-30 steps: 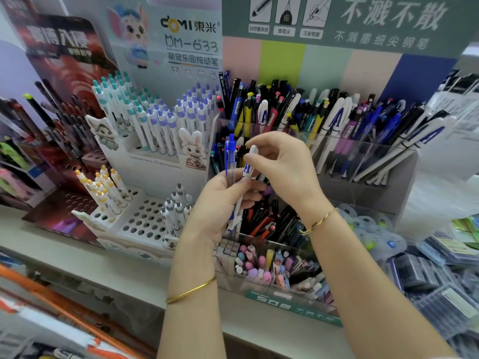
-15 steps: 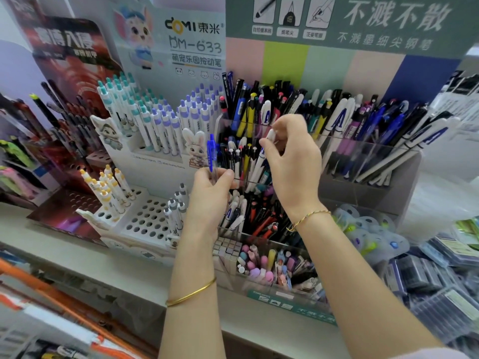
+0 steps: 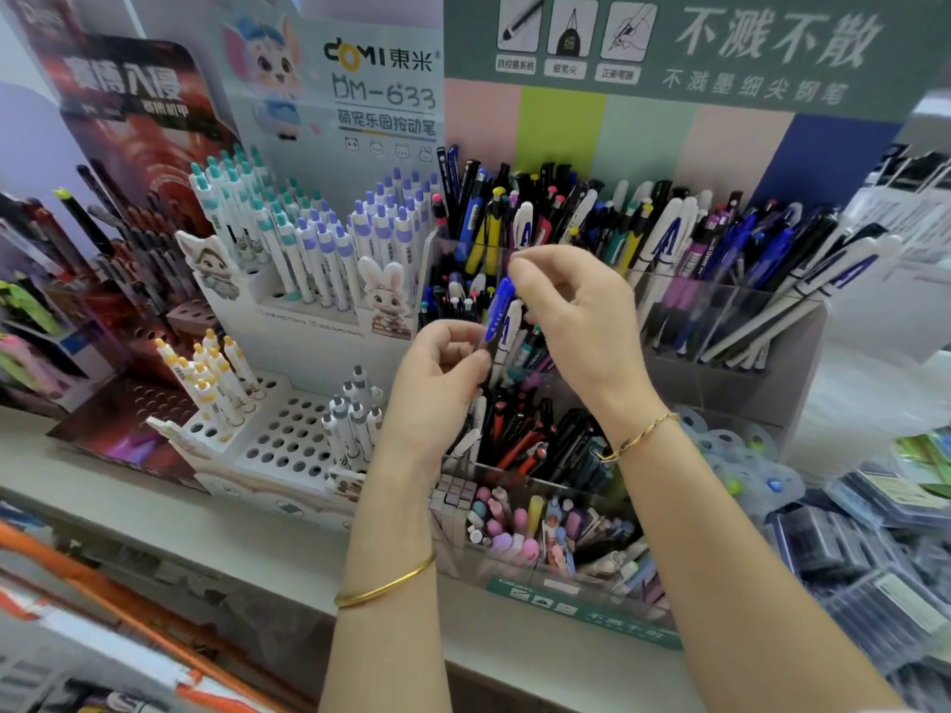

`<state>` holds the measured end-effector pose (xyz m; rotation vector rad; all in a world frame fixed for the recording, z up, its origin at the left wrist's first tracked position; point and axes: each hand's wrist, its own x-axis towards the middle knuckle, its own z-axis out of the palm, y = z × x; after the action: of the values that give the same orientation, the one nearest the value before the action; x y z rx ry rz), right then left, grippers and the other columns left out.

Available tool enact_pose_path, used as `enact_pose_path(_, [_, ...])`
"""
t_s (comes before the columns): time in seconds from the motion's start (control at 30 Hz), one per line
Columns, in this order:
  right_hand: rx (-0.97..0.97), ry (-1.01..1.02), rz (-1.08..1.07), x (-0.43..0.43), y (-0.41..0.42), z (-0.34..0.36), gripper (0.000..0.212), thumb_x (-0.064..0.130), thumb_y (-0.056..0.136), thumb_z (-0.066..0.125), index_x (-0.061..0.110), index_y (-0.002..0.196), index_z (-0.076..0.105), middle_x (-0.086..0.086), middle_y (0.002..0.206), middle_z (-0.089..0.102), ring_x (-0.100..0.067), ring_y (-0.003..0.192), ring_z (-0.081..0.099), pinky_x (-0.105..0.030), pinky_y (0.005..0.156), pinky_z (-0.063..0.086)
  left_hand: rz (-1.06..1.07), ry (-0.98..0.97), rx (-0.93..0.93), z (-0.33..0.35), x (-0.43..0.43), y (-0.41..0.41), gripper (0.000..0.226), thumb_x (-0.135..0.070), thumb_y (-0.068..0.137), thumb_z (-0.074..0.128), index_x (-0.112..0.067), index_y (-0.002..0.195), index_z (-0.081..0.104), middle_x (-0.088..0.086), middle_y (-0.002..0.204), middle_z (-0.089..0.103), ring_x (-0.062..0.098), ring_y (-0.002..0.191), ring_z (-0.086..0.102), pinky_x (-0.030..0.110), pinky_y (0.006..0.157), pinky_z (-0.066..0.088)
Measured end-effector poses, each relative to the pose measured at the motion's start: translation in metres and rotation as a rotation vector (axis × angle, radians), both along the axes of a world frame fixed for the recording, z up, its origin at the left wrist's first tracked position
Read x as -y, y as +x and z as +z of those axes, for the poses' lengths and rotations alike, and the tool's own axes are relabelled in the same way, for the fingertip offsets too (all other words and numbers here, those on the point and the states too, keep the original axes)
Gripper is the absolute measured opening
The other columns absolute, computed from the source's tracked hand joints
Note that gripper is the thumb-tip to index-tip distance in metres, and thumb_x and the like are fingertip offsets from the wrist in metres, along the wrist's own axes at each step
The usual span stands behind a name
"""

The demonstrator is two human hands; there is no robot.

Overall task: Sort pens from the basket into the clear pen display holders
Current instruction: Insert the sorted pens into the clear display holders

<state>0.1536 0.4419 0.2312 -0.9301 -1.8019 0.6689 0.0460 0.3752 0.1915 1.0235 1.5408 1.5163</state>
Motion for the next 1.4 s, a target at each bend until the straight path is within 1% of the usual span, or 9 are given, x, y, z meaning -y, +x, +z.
enact_pose_path(0.1, [-0.001, -0.052, 0.074, 0.002, 0.002, -0.001, 0.022, 0.012, 0.087, 0.068, 0.013, 0.109, 0.066, 0.009, 0.089, 0.064, -0.007, 0.082, 0.063, -0.025, 0.076, 0.056, -0.011, 0.021, -0.007, 0.000, -0.001, 0.003, 0.022, -0.006, 0.093, 0.058, -0.024, 0.104, 0.062, -0.001, 0.091, 0.062, 0.007, 0.084, 0.060, 0.021, 0.077, 0.052])
enact_pose_path(0.3, [-0.164, 0.165, -0.187, -0.002, 0.008, 0.001, 0.021, 0.004, 0.089, 0.062, 0.009, 0.110, 0.061, 0.016, 0.085, 0.057, 0.008, 0.077, 0.056, -0.009, 0.073, 0.046, 0.155, 0.016, 0.014, -0.001, -0.004, 0.001, 0.036, 0.004, 0.089, 0.053, -0.024, 0.110, 0.059, -0.006, 0.105, 0.062, 0.004, 0.098, 0.059, 0.016, 0.076, 0.046])
enact_pose_path(0.4, [-0.059, 0.204, -0.177, -0.001, 0.006, -0.006, 0.026, 0.003, 0.089, 0.062, 0.008, 0.115, 0.058, 0.017, 0.083, 0.054, 0.007, 0.076, 0.055, -0.011, 0.074, 0.047, 0.166, 0.006, 0.016, -0.002, -0.005, 0.002, 0.040, 0.008, 0.087, 0.047, -0.024, 0.108, 0.059, -0.005, 0.107, 0.062, 0.006, 0.100, 0.058, 0.020, 0.079, 0.048])
enact_pose_path(0.57, [0.129, 0.274, -0.191, -0.004, 0.000, -0.016, 0.023, 0.007, 0.089, 0.062, 0.008, 0.111, 0.056, -0.004, 0.084, 0.064, -0.021, 0.077, 0.061, -0.040, 0.069, 0.054, 0.162, -0.024, 0.008, -0.003, -0.005, 0.003, 0.041, 0.010, 0.088, 0.045, -0.023, 0.108, 0.058, -0.007, 0.106, 0.063, 0.004, 0.102, 0.059, 0.031, 0.094, 0.051])
enact_pose_path(0.7, [0.254, 0.370, -0.264, -0.009, -0.002, -0.010, 0.012, 0.015, 0.091, 0.061, 0.013, 0.100, 0.069, -0.002, 0.090, 0.066, -0.023, 0.089, 0.055, -0.029, 0.072, 0.044, 0.152, -0.037, 0.025, -0.004, -0.004, 0.002, 0.040, 0.009, 0.089, 0.046, -0.024, 0.108, 0.058, -0.009, 0.105, 0.062, 0.006, 0.103, 0.059, 0.032, 0.094, 0.051])
enact_pose_path(0.87, [0.453, 0.349, -0.329, -0.006, 0.003, -0.012, 0.020, 0.008, 0.088, 0.057, 0.013, 0.098, 0.075, -0.008, 0.092, 0.057, -0.029, 0.092, 0.051, -0.029, 0.060, 0.033, 0.153, -0.045, 0.023, -0.004, -0.003, 0.003, 0.041, 0.009, 0.090, 0.045, -0.024, 0.111, 0.057, -0.011, 0.105, 0.062, 0.003, 0.102, 0.058, 0.026, 0.087, 0.052])
enact_pose_path(1.1, [0.756, 0.175, -0.235, -0.003, 0.012, -0.003, 0.043, 0.001, 0.095, 0.044, 0.025, 0.125, 0.063, -0.005, 0.111, 0.051, -0.029, 0.109, 0.041, -0.033, 0.070, 0.033, 0.189, -0.030, 0.062, -0.002, 0.001, 0.007, 0.041, 0.011, 0.090, 0.042, -0.022, 0.108, 0.058, -0.007, 0.103, 0.062, 0.003, 0.098, 0.059, 0.024, 0.083, 0.052])
enact_pose_path(1.3, [0.356, 0.250, -0.297, 0.017, 0.009, -0.014, 0.042, -0.011, 0.085, 0.044, 0.012, 0.108, 0.070, -0.009, 0.099, 0.057, -0.029, 0.098, 0.048, -0.030, 0.067, 0.033, 0.272, 0.001, 0.131, -0.005, 0.018, 0.004, 0.041, 0.013, 0.089, 0.041, -0.022, 0.100, 0.059, -0.002, 0.101, 0.064, 0.008, 0.093, 0.062, 0.028, 0.085, 0.054])
enact_pose_path(1.4, [0.281, 0.254, -0.132, 0.040, -0.010, -0.024, 0.034, -0.008, 0.085, 0.047, 0.010, 0.102, 0.069, -0.006, 0.095, 0.056, -0.027, 0.095, 0.052, -0.033, 0.070, 0.042, 0.372, 0.016, 0.183, -0.014, 0.039, -0.003, 0.039, 0.012, 0.089, 0.041, -0.022, 0.095, 0.060, -0.001, 0.098, 0.065, 0.011, 0.094, 0.062, 0.028, 0.084, 0.054])
